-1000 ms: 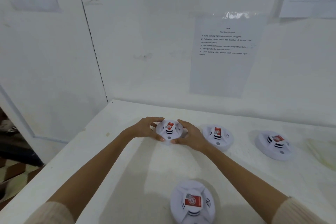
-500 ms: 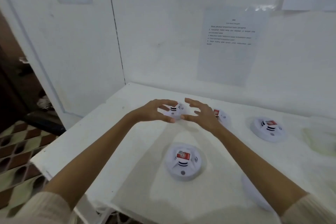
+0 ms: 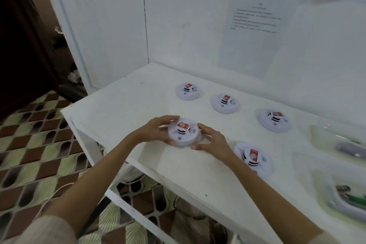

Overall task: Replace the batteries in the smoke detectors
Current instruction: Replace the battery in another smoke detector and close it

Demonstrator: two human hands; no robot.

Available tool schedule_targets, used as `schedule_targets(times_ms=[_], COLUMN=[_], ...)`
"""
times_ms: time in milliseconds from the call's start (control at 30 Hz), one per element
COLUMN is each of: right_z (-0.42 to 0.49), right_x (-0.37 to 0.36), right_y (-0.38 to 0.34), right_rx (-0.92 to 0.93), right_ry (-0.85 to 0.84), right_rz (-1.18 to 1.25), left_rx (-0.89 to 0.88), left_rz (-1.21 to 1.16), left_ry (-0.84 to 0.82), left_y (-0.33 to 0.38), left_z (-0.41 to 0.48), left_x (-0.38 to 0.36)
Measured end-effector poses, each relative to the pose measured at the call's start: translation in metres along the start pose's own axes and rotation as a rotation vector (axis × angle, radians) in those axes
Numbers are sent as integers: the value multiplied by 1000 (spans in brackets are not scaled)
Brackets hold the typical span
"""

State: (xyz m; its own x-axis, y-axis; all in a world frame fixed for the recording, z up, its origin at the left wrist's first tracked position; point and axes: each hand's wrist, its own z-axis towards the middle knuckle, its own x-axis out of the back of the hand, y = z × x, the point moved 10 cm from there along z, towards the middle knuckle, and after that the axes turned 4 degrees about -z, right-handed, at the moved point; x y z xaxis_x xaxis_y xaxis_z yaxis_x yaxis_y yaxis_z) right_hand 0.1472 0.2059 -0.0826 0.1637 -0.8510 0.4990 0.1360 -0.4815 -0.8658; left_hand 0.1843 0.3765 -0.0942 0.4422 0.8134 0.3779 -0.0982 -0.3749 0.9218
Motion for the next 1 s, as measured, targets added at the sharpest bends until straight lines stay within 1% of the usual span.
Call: schedule_targets(times_ms=[167, 267, 333, 400, 500, 600, 700, 733, 800, 867, 900, 967, 1000], right_z=[-4, 0, 0, 0, 1, 3, 5, 6, 7, 6, 5, 6, 6], right_x=[-1, -2, -1, 0, 2, 10, 18, 16, -1, -21, -25, -21, -16], right_y=[-12, -12, -13, -12, -11, -14, -23, -24, -24, -27, -28, -29, -29], right_rx=[71, 81, 82, 88, 79, 33, 24, -9, -121, -207, -227, -243, -246], right_ry=[29, 75, 94, 90, 89, 119, 162, 145, 19, -128, -168, -153, -121], right_rz=[-48, -75, -54, -28, 16, 133, 272, 339, 530, 690, 754, 859, 874], left_rx=[-8, -45, -78, -86, -131, -184, -148, -138, -135, -150, -155, -176, -201], left_rz=[25, 102, 228, 328, 366, 279, 16, -91, -234, -273, -273, -202, -114], left_ry=[176, 218, 199, 137, 81, 123, 161, 145, 87, 32, 13, -14, -15], left_y=[-1, 7, 13, 19, 31, 39, 45, 47, 52, 58, 62, 71, 77], left_z=[-7, -3, 2, 6, 6, 2, -1, 0, 4, 9, 11, 15, 16], left_x=[1, 2, 1, -3, -5, 4, 12, 10, 0, -12, -17, -22, -22])
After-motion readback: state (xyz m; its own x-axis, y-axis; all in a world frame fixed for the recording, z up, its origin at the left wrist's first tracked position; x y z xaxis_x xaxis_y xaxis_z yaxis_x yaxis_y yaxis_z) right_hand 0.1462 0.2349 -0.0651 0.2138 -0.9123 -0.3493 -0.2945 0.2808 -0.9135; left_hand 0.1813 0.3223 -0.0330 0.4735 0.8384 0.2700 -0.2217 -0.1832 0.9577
